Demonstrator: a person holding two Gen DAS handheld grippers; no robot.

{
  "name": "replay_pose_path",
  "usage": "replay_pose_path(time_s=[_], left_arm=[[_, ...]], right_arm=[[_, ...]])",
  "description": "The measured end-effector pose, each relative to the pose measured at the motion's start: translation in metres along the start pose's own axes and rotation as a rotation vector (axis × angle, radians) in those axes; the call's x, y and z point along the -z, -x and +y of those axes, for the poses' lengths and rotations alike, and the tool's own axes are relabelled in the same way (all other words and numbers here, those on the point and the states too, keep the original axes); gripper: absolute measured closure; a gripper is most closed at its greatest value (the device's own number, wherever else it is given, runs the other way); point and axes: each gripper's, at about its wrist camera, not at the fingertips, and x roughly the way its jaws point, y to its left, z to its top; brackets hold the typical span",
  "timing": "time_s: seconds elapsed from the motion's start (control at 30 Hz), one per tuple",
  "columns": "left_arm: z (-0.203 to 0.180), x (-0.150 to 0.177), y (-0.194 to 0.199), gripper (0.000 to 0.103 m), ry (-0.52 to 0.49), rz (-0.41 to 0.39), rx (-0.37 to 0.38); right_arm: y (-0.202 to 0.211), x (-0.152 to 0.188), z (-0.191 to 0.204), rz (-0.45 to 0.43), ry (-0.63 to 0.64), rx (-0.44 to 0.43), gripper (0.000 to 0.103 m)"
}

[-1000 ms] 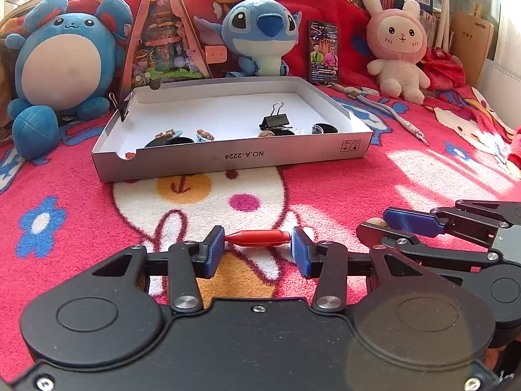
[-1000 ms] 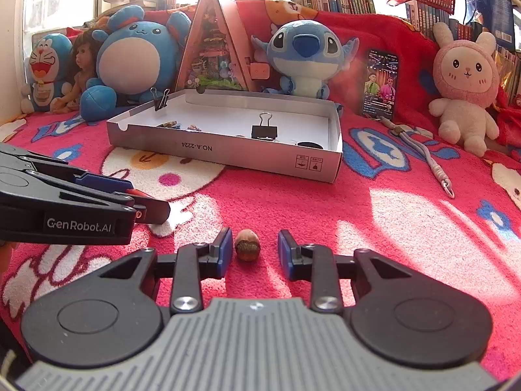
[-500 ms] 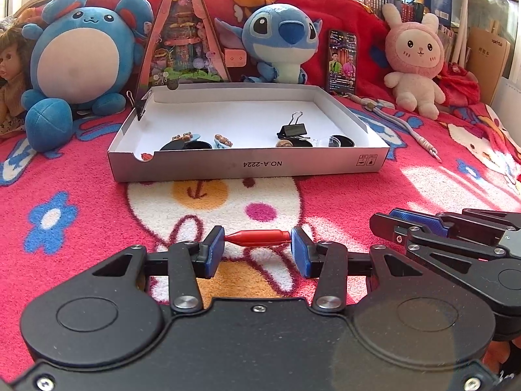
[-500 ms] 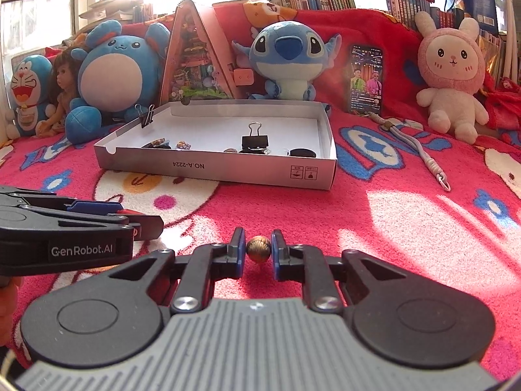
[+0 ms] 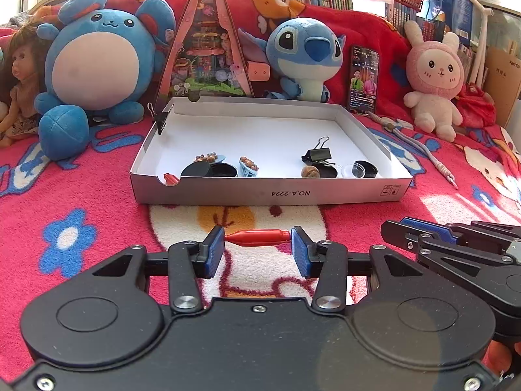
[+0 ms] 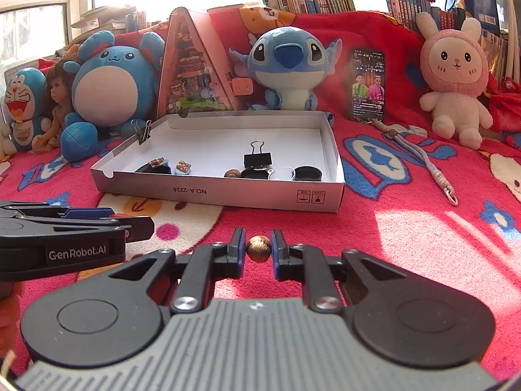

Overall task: Organize rigid objects
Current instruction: 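Carry the red stick and acorn over the white box with both tools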

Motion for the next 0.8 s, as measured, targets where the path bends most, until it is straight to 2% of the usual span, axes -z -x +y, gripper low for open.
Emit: replay_pose_path(time_s=[0.8], left_arm=[[0.018, -0.057, -0.024, 0.06, 0.042, -0.075, -0.032]], right_arm=[[-0.03, -0.048, 0.001, -0.016, -0.036, -0.014, 0.083]])
